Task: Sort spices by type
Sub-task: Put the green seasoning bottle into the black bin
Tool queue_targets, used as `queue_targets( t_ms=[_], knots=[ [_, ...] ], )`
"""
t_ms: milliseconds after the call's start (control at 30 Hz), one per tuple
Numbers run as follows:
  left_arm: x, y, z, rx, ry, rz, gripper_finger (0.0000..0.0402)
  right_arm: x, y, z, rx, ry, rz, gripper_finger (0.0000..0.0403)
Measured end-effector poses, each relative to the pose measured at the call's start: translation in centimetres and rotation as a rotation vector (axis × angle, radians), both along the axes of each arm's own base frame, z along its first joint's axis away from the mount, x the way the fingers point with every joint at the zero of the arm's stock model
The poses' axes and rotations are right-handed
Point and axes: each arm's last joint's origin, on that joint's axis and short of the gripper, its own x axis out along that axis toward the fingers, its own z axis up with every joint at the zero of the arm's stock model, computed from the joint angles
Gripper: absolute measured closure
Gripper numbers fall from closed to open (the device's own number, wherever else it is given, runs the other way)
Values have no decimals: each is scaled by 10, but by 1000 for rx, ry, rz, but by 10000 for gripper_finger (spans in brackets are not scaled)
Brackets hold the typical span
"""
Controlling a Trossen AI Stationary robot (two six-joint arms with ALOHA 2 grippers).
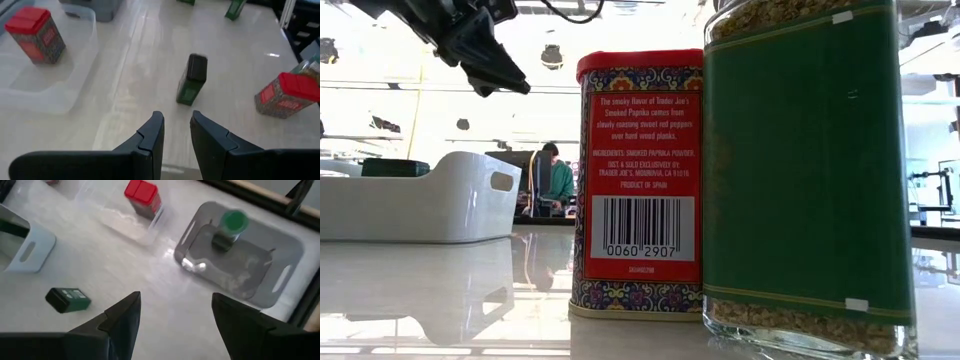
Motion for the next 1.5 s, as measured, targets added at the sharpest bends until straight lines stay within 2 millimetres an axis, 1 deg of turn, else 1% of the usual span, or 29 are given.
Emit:
queue_targets(
  t_ms=[233,400,567,733,867,967,1067,1167,1367,1500],
  knots=[
    [-1,0,-2,-1,19,1,315,30,39,-16,46,20,-29,131],
    [-1,0,-1,-1,18,1,315,51,65,-32,51,57,-57,131],
    [-1,0,-2,22,19,-12,315,67,89,-50,65,105,-57,131],
    [-1,0,-1,21,16,-12,315,73,121,-64,56,148,-3,131],
    [-1,0,-2,20,19,-11,315,74,147,-75,55,172,26,131],
    [-1,0,-2,2,17,1,315,73,162,-81,55,183,36,131],
    [-1,0,-1,-2,17,3,315,74,174,-88,61,186,28,131],
    [-1,0,-2,-20,17,14,315,80,184,-98,65,187,17,131],
    [-1,0,-1,-21,15,14,315,102,198,-119,106,156,33,131],
    [-1,0,-1,-30,14,20,314,116,203,-128,133,134,121,131]
  ],
)
